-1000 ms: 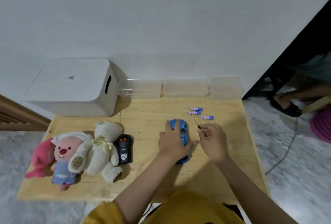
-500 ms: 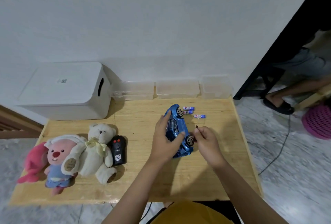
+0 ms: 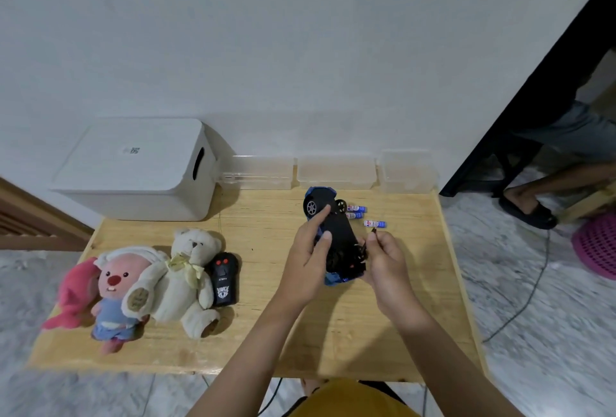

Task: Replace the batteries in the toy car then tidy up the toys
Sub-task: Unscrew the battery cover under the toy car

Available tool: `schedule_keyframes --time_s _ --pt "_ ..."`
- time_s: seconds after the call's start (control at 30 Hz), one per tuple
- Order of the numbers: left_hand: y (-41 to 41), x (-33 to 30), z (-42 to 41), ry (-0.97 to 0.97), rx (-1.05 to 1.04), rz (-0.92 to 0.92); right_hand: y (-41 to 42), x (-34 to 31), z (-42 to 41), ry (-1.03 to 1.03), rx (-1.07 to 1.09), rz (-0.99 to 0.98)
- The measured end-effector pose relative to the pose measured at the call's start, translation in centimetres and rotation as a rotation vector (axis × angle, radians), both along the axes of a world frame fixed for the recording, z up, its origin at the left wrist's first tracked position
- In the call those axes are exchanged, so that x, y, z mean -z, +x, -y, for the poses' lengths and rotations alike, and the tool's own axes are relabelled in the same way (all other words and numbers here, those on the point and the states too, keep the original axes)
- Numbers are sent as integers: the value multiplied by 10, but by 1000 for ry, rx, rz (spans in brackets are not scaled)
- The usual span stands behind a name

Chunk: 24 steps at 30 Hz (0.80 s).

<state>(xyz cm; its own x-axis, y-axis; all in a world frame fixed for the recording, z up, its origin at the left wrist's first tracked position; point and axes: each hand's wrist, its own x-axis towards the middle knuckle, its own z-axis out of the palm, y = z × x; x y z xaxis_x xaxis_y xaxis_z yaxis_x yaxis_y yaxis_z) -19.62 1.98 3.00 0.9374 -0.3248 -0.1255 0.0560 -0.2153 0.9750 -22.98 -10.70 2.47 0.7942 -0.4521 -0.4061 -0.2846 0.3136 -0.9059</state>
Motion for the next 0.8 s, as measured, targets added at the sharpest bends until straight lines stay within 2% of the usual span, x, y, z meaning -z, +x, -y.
schedule_keyframes --time_s 0.2,0.4,0.57,0.73,0.8 --pt "-6 -5 10 125 -2 99 -5 -7 4 -139 5 82" --pt "-11 -16 18 175 -59 70 -6 -16 11 -181 7 118" --pt "-13 -28 24 86 -153 -23 -10 -22 20 -301 -38 155" --pt "-21 -39 30 16 -167 -76 -16 -51 33 -519 -44 334" --pt "-24 -43 32 9 -177 -86 -16 -59 36 -544 -29 370"
